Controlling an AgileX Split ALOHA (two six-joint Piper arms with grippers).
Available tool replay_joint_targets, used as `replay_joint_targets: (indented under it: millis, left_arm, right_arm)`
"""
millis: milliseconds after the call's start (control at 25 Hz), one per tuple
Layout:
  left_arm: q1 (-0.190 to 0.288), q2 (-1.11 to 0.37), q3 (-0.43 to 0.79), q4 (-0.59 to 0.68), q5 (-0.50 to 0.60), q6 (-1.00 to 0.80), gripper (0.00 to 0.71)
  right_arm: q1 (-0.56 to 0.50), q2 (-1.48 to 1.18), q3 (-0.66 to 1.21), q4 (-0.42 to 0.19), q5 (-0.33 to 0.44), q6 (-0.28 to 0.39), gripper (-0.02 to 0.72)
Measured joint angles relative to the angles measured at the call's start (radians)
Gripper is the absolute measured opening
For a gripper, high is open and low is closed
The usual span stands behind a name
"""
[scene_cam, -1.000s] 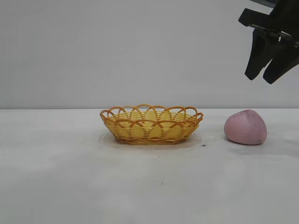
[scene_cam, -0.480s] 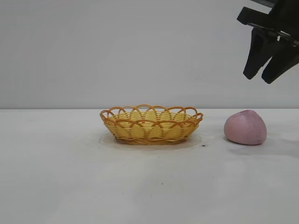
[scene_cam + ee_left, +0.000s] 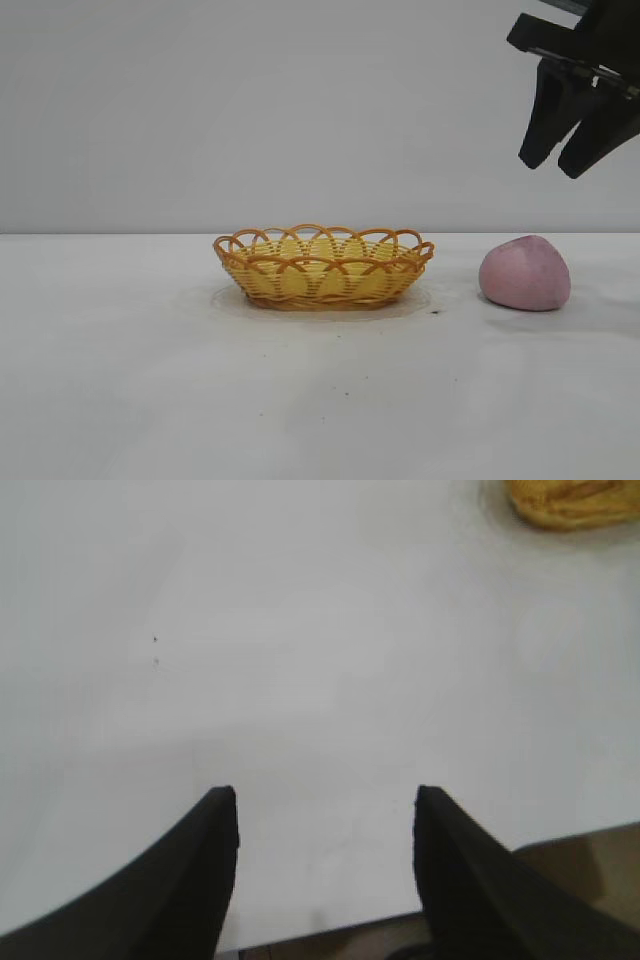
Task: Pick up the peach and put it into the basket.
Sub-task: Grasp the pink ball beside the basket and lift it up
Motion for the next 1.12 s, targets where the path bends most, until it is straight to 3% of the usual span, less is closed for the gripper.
replay_joint_targets:
  millis: [480, 600, 800, 1120]
  left_arm:
    - [0.001, -0.041, 0.0, 0.01, 0.008, 0.01, 0.343]
    - [0.037, -0.041, 0.0, 0.012, 0.008, 0.013, 0.343]
    - [0.159, -0.041, 0.0, 0.012, 0.008, 0.013, 0.343]
    - [0.169, -0.041, 0.0, 0.012, 0.008, 0.013, 0.343]
  right_arm:
    - [0.0, 0.0, 0.0, 0.048, -0.002, -0.045, 0.302]
    - [0.0, 0.0, 0.0, 0.056, -0.002, -0.051, 0.302]
    - [0.0, 0.0, 0.0, 0.056, -0.002, -0.051, 0.302]
    - [0.0, 0.06, 0.0, 0.056, 0.025, -0.052, 0.302]
